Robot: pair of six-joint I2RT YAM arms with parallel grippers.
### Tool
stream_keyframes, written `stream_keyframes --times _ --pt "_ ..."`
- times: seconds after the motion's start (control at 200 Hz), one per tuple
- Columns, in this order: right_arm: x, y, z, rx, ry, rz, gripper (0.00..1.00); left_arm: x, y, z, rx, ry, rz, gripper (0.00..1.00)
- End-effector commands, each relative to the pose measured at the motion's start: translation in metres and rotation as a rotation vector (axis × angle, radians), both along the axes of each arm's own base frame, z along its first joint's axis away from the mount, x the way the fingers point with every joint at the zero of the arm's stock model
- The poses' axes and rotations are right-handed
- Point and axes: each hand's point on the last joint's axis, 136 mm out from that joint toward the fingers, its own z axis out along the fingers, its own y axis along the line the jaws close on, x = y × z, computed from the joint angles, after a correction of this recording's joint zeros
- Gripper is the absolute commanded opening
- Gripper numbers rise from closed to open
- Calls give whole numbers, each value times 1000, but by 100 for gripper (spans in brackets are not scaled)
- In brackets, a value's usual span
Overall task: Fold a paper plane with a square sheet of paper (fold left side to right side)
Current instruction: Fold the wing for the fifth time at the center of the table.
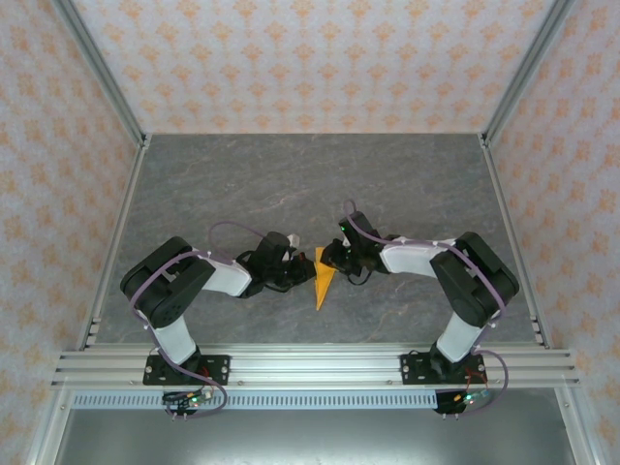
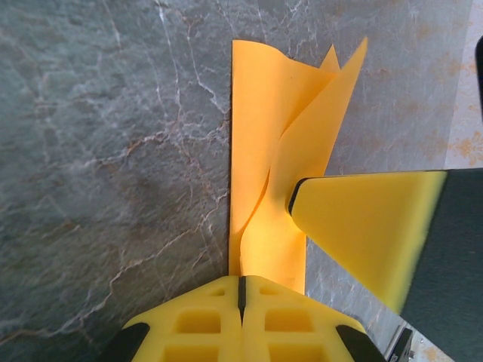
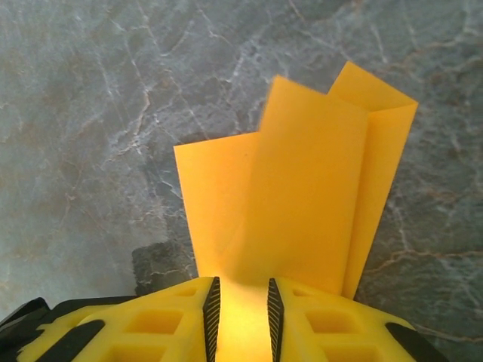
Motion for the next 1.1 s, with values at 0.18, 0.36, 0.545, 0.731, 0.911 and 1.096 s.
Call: stream_keyframes --times 0.18,0.36,0.545,0.731,0.911,1.096 --pt "-24 -29 -40 -134 109 -53 23 1 6 -7 48 -7 3 0" --pt "-30 -36 -48 -169 132 -56 21 -1 15 11 83 -45 13 8" --pt "-32 -39 -50 -187 136 -56 20 -7 34 30 139 -80 45 38" --pt "-30 -37 -49 -175 130 -55 20 -21 15 60 -4 -110 -34 30" --pt "-29 -34 -47 -163 126 -52 20 -42 -27 96 -105 -150 -200 26" --pt "-29 -34 -46 -164 127 -51 19 -44 -37 79 -67 -108 -202 21"
